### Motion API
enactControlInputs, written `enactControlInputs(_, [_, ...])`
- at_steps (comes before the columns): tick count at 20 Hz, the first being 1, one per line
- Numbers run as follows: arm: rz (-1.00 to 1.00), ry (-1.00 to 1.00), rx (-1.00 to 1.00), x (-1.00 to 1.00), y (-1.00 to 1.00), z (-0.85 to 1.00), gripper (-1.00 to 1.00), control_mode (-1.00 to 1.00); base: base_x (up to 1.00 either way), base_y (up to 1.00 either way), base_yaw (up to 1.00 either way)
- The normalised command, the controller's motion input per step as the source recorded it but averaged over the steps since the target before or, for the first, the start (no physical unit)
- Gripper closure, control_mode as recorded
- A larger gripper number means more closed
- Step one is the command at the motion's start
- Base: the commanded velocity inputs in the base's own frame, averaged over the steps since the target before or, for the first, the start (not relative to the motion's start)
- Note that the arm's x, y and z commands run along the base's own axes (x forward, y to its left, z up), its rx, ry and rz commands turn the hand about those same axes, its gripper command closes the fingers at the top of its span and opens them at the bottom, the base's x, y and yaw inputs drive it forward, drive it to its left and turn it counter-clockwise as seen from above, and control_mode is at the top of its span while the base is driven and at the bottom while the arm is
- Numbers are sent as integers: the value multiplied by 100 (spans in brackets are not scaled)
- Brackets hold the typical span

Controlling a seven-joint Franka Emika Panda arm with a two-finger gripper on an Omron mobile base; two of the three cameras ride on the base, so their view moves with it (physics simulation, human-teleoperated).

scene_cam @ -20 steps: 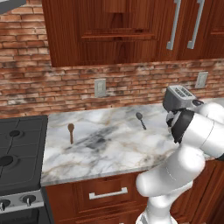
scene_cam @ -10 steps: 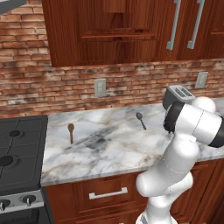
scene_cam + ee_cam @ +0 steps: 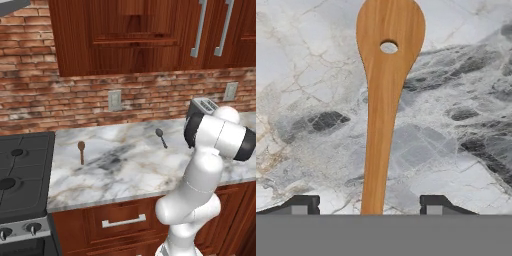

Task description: Organize the utensils by type. Pick up the wooden spoons from the counter and place them in the open cabinet. Then pick up the metallic utensils from the counter and place them in the open drawer.

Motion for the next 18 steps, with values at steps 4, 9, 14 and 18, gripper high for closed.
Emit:
enactControlInputs(4, [0, 6, 0, 0, 0, -44, 100, -100, 0, 0, 0])
enactControlInputs(9, [0, 8, 0, 0, 0, -35, 100, -100, 0, 0, 0])
enactControlInputs(14, [4, 0, 1, -8, 0, -17, 100, -100, 0, 0, 0])
enactControlInputs(18, [4, -6, 2, -31, 2, -1, 100, -100, 0, 0, 0])
